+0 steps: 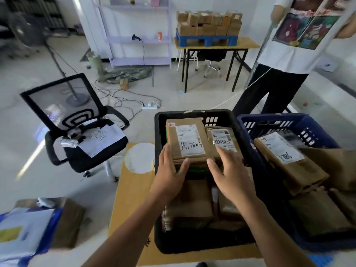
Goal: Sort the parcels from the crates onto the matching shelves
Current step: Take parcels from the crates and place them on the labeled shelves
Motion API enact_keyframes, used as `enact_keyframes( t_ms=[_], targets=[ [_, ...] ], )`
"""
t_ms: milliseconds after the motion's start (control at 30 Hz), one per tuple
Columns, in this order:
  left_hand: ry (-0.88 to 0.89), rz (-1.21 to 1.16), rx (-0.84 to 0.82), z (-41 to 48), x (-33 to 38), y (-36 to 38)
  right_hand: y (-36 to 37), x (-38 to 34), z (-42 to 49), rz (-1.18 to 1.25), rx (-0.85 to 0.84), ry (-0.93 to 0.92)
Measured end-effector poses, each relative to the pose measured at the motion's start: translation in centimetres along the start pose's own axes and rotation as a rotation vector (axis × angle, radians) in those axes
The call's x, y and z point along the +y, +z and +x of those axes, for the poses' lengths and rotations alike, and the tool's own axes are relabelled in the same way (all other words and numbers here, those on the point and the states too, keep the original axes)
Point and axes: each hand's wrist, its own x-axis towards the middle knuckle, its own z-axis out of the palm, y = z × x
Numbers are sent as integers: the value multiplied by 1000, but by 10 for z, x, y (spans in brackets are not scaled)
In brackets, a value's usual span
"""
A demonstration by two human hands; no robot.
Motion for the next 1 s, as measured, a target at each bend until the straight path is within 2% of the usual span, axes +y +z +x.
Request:
enact_keyframes(
  t_ms=[167, 333, 433, 567, 733, 833, 1000],
  targets=[
    [-217, -85, 46, 18, 4, 6, 12, 6, 41, -22, -68, -43],
    [-241, -139, 47, 19, 3, 11, 22, 16, 52, -78, -98, -110],
    [-228, -256, 34, 17, 6, 7, 21, 16, 48, 3, -71, -123],
    [-139, -325, 100, 5, 17, -2, 4, 2, 32, 258, -11, -126],
    [4, -470, 127, -12, 39, -26, -16, -18, 3, 393, 96, -144],
    [52, -564, 65, -28, 46, -42, -21, -39, -34, 503, 194, -124],
    [161, -711, -172, -61, 42, -58, -25, -59, -100, 691, 321, -59]
  ],
)
